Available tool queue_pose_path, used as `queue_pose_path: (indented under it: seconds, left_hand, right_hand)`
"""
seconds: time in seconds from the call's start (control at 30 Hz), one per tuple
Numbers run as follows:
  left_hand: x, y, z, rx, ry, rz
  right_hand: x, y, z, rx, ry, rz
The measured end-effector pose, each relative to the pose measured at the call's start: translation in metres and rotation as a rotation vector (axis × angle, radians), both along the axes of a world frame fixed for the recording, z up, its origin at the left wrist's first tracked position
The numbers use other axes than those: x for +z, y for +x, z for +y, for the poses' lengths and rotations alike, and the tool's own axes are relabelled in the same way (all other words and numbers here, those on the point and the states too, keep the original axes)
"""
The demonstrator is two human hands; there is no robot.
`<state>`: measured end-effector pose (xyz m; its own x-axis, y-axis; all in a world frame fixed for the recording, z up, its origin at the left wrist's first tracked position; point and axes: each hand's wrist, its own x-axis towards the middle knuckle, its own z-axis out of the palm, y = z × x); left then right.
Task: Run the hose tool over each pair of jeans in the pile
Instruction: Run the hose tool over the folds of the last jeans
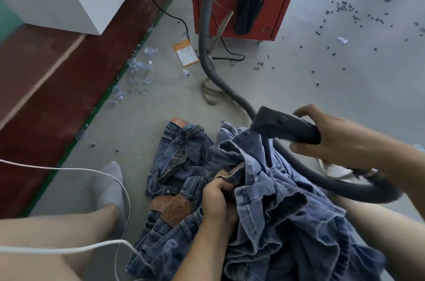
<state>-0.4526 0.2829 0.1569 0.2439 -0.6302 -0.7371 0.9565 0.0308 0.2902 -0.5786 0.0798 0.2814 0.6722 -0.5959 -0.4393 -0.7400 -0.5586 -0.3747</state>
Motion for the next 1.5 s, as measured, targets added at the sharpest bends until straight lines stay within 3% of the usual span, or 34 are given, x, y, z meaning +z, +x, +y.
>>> queue_pose_path:
  seconds: [0.2,0.37,0.47,0.57,0.63,0.7,0.77,0.8,0.83,0.9,1.0,1.03,1.13,1.23,1.3,1.37,1.5]
  left_hand:
    - [-0.009,0.005,-0.004,0.063,0.022,0.133]
    - [-0.004,0.008,-0.013,-0.052,0.011,0.01]
    - [-0.004,0.009,-0.01,-0.197,0.086,-0.093]
    - [-0.005,0.012,-0.008,-0.313,-0.007,-0.019]
    - [-0.006,0.01,-0.016,-0.459,0.117,-0.231]
    - [-0.007,0.009,-0.029,-0.637,0.278,-0.652]
    - [-0.009,0.009,-0.038,-0.709,0.236,-1.027]
    - [-0.011,0.01,-0.042,-0.729,0.173,-1.109]
    - [-0.015,0.01,-0.045,-0.765,0.107,-1.113]
    - [-0.015,0.014,-0.05,-0.799,0.041,-0.931]
    - [-0.012,0.025,-0.069,-0.564,0.038,-0.268]
    - [-0.012,0.031,-0.075,-0.552,0.047,-0.183]
    - [-0.019,0.041,-0.084,-0.721,0.1,-0.331]
    - [-0.025,0.026,-0.085,-0.839,-0.008,-0.485]
    - [-0.034,0.013,-0.084,-0.758,0.026,-0.662]
    - [-0.033,0.003,-0.079,-0.666,0.025,-0.703]
    - [-0.025,-0.008,-0.063,-0.472,-0.027,-0.567]
  right_hand:
    - [0.012,-0.016,-0.003,0.164,0.165,0.051]
    - [-0.008,0.008,0.017,0.308,0.178,0.097]
    - [-0.02,0.028,0.024,0.243,0.126,-0.032]
    - [-0.02,0.032,0.02,0.064,0.011,-0.136]
    - [-0.022,0.028,0.016,-0.028,-0.066,-0.125]
    - [-0.027,0.024,0.013,-0.158,-0.088,-0.073]
    - [-0.034,0.022,0.01,-0.3,-0.046,-0.035]
    - [-0.038,0.022,0.009,-0.355,-0.024,-0.04]
    - [-0.041,0.022,0.007,-0.394,-0.011,-0.057]
    - [-0.046,0.022,0.005,-0.427,-0.003,-0.097]
    - [-0.052,0.024,0.004,-0.413,-0.019,-0.117]
    - [-0.055,0.025,0.004,-0.409,-0.022,-0.121]
    - [-0.066,0.029,0.005,-0.413,-0.044,-0.128]
    - [-0.074,0.029,0.002,-0.416,-0.062,-0.148]
    - [-0.074,0.027,0.001,-0.415,-0.023,-0.178]
    - [-0.072,0.025,0.001,-0.413,-0.006,-0.174]
    - [-0.062,0.013,0.004,-0.443,0.085,-0.169]
